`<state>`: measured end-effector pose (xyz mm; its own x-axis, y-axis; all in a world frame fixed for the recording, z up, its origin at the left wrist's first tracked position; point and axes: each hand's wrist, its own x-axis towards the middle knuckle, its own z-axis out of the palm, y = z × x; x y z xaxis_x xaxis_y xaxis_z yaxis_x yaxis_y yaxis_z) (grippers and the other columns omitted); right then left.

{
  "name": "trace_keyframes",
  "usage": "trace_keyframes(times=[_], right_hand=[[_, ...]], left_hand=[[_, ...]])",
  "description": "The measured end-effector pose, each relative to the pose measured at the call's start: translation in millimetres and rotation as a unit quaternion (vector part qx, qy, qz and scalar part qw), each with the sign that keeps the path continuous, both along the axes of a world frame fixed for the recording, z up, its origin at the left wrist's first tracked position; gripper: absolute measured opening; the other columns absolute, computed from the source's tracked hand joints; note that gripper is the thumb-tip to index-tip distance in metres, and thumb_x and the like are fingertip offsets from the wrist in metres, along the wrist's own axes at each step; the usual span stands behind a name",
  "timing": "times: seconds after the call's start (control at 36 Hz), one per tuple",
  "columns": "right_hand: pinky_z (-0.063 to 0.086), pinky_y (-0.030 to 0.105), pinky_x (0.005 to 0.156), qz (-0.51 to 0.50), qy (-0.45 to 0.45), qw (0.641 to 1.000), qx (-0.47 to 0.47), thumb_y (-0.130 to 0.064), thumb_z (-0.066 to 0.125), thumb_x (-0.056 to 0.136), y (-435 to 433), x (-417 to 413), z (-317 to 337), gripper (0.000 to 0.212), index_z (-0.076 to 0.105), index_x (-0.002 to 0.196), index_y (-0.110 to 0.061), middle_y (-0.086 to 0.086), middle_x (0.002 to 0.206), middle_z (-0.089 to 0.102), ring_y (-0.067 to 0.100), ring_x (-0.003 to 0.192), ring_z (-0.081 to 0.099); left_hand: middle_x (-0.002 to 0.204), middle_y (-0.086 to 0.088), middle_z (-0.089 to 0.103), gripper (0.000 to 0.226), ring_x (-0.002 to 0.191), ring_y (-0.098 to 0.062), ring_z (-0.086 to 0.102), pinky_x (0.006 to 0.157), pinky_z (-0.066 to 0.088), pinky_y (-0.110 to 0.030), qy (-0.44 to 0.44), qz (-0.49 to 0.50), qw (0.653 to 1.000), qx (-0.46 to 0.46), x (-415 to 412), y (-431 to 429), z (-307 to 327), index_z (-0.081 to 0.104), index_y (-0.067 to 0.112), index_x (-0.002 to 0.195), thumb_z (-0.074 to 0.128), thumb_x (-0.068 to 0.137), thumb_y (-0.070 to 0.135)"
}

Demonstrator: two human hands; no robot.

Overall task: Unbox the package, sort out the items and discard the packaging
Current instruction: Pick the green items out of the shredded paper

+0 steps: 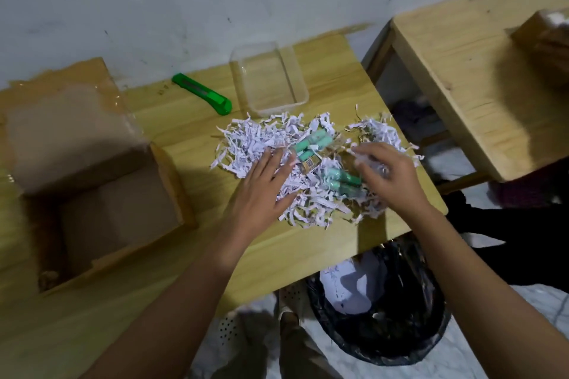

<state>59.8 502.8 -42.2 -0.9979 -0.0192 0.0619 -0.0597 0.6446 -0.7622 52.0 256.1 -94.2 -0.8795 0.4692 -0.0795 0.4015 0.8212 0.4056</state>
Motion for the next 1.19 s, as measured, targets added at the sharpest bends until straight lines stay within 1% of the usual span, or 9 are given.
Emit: trace_keyframes(times=[0.11, 0.22, 0.33, 0.64, 0.81, 0.92, 1.03, 1.14, 1.19], right_hand=[[0.042, 0.009, 0.078, 0.015, 0.036, 0.999, 0.015, -0.007, 0.061, 0.086, -21.5, -30.6, 10.6, 0.019, 0.068, 0.103, -0.009, 0.002, 0.097, 0.062, 0.013, 0.088, 0.057], [0.035, -0.003, 0.073, 0.076, -0.050, 0.993, 0.070, -0.003, 0.062, 0.084, -36.2, -52.8, 8.4, 0.025, 0.067, 0.107, -0.009, 0.005, 0.107, 0.060, 0.015, 0.090, 0.055], [0.036, 0.020, 0.090, 0.068, -0.098, 0.990, 0.076, -0.010, 0.059, 0.088, -32.4, -57.6, 2.3, 0.031, 0.062, 0.118, -0.012, 0.007, 0.123, 0.057, 0.019, 0.106, 0.054], [0.044, 0.039, 0.103, 0.054, -0.124, 0.988, 0.078, -0.003, 0.068, 0.080, -22.1, -51.5, -3.8, 0.050, 0.054, 0.127, -0.014, 0.011, 0.126, 0.057, 0.027, 0.115, 0.054], [0.049, 0.022, 0.089, -0.005, -0.119, 0.993, 0.019, -0.004, 0.074, 0.075, -19.7, -52.2, -3.5, 0.043, 0.062, 0.114, -0.016, 0.008, 0.110, 0.065, 0.013, 0.094, 0.058], [0.047, 0.005, 0.058, -0.015, -0.097, 0.994, -0.049, 0.000, 0.073, 0.074, -16.1, -47.4, 6.4, 0.032, 0.064, 0.101, -0.016, 0.004, 0.096, 0.062, -0.002, 0.074, 0.058], [0.056, 0.022, 0.058, -0.030, -0.077, 0.994, -0.076, -0.002, 0.076, 0.072, -13.4, -44.6, 12.8, 0.029, 0.064, 0.093, -0.017, 0.004, 0.088, 0.064, 0.010, 0.072, 0.061], [0.053, 0.011, 0.065, -0.041, -0.021, 0.998, -0.041, -0.005, 0.078, 0.070, -13.0, -43.1, 21.3, 0.027, 0.068, 0.095, -0.009, 0.005, 0.088, 0.066, 0.014, 0.079, 0.062], [0.053, 0.018, 0.072, -0.050, 0.002, 0.998, -0.031, -0.007, 0.078, 0.070, -12.5, -42.4, 25.9, 0.027, 0.069, 0.096, -0.008, 0.004, 0.087, 0.066, 0.017, 0.081, 0.064]], left_hand=[[0.157, 0.001, 0.013, 0.058, 0.143, -0.012, 0.002, 0.117, 0.015, -0.035, 0.017, 0.011, 1.000, 0.023, 6.0, -0.7, -1.6, 0.024, 0.024, 0.145, 0.046, 0.094, 0.039], [0.157, 0.002, 0.016, 0.060, 0.145, -0.013, 0.009, 0.116, 0.023, -0.034, 0.001, 0.040, 0.998, 0.043, 5.9, -3.1, 0.7, 0.025, 0.023, 0.145, 0.048, 0.093, 0.041], [0.158, 0.002, 0.007, 0.068, 0.146, -0.014, 0.004, 0.117, 0.012, -0.032, -0.017, 0.069, 0.997, 0.016, 3.7, -2.9, 4.3, 0.010, 0.022, 0.148, 0.042, 0.093, 0.047], [0.158, 0.004, 0.003, 0.079, 0.145, -0.012, -0.002, 0.117, 0.009, -0.030, -0.018, 0.092, 0.995, 0.041, -0.2, -1.4, 9.2, 0.006, 0.022, 0.149, 0.049, 0.088, 0.049], [0.158, 0.003, -0.006, 0.080, 0.144, -0.012, -0.011, 0.117, -0.001, -0.032, -0.026, 0.087, 0.996, 0.020, -9.8, 8.5, 14.6, 0.001, 0.021, 0.149, 0.042, 0.090, 0.055], [0.158, -0.002, -0.004, 0.077, 0.145, -0.017, -0.009, 0.118, -0.004, -0.033, -0.044, 0.102, 0.994, 0.001, -13.9, 13.3, 11.2, -0.001, 0.017, 0.148, 0.038, 0.092, 0.052], [0.158, -0.003, -0.005, 0.077, 0.145, -0.018, -0.008, 0.117, -0.005, -0.032, -0.041, 0.112, 0.993, 0.001, -13.1, 17.3, 8.8, -0.004, 0.019, 0.148, 0.038, 0.093, 0.050], [0.158, -0.003, -0.004, 0.075, 0.146, -0.018, -0.006, 0.118, -0.003, -0.034, -0.044, 0.124, 0.991, 0.005, -13.2, 19.6, 8.3, -0.003, 0.019, 0.148, 0.038, 0.093, 0.050], [0.158, -0.003, -0.003, 0.075, 0.146, -0.018, -0.006, 0.119, -0.003, -0.034, -0.043, 0.126, 0.991, 0.003, -13.6, 20.1, 7.4, -0.002, 0.019, 0.148, 0.037, 0.093, 0.051]])
